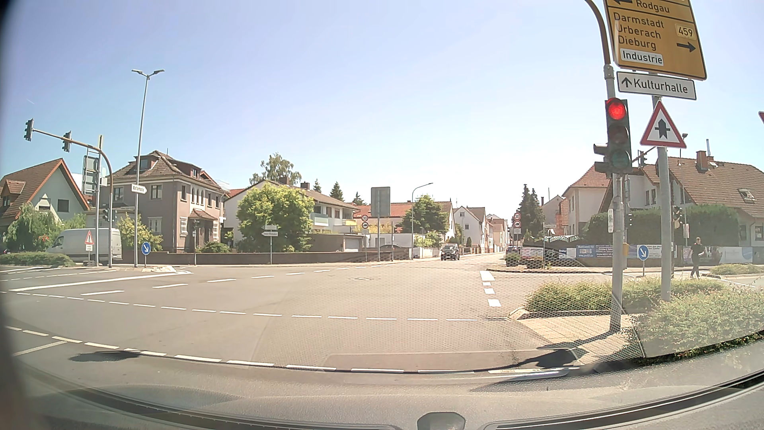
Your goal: Follow the waypoints while adhering to traffic rules and regulations
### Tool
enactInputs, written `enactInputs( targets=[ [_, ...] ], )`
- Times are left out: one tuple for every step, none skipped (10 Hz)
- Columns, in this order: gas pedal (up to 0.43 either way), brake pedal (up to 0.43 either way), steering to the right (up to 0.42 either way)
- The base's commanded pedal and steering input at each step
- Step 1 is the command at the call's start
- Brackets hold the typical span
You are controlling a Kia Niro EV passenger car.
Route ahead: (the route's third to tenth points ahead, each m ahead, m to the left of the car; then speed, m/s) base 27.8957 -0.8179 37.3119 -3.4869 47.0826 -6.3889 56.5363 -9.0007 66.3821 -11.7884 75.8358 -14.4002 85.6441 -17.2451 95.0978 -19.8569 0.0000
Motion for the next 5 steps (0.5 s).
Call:
enactInputs(
  targets=[
    [0.0,0.329,-0.009],
    [0.0,0.329,-0.009],
    [0.0,0.329,-0.009],
    [0.0,0.329,-0.009],
    [0.0,0.329,-0.009]
  ],
)
